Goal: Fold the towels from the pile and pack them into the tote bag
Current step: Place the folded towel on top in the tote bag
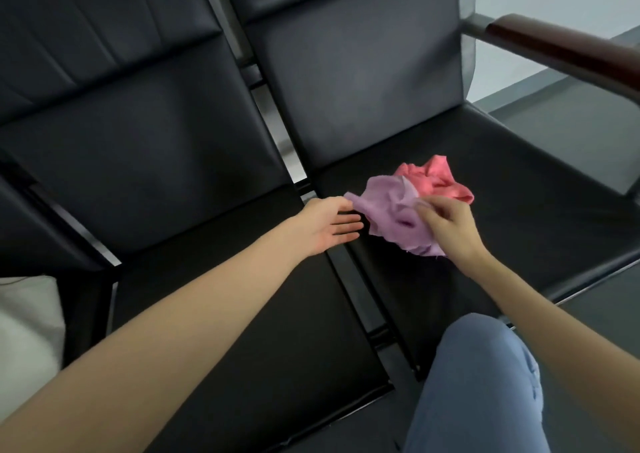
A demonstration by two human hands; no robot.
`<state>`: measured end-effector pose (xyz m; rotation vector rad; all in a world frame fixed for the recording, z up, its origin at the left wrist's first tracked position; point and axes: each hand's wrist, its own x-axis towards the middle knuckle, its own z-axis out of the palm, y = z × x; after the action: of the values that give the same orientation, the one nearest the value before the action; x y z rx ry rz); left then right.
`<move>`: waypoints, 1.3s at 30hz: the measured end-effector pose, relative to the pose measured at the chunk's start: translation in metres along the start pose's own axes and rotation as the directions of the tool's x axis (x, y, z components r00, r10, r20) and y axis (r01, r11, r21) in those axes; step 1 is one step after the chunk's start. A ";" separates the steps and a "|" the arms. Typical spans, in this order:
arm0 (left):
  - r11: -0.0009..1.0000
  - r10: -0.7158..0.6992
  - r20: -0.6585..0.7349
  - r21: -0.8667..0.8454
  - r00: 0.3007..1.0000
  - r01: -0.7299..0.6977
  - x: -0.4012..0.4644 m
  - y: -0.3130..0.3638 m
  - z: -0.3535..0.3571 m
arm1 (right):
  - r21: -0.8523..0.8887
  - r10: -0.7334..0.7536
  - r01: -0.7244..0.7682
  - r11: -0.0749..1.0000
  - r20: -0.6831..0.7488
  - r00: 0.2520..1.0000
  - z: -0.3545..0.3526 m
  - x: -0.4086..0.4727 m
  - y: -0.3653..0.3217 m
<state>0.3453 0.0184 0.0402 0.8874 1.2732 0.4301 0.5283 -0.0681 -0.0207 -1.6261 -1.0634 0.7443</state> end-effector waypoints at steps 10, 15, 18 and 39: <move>0.944 -0.310 0.097 0.147 0.946 0.294 0.015 -0.033 0.024 | 0.129 -0.187 0.144 0.981 0.447 0.875 0.005 -0.058 -0.014; 0.941 -0.235 0.068 -0.235 0.970 0.244 0.012 -0.026 0.026 | -0.034 -0.134 0.156 0.987 0.355 0.925 0.003 -0.063 -0.006; 0.901 -0.110 -0.020 -0.425 0.994 0.091 0.004 -0.009 0.014 | -0.233 -0.086 0.114 0.966 0.123 0.989 -0.001 -0.060 -0.004; 0.913 0.212 -0.681 -0.118 0.701 -0.391 -0.116 0.009 -0.189 | -0.286 -0.314 0.381 0.879 0.253 0.915 0.034 -0.063 -0.097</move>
<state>0.1367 0.0034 0.1146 0.7429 1.6612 1.2401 0.4455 -0.1014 0.0595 -1.5889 -1.6506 0.5095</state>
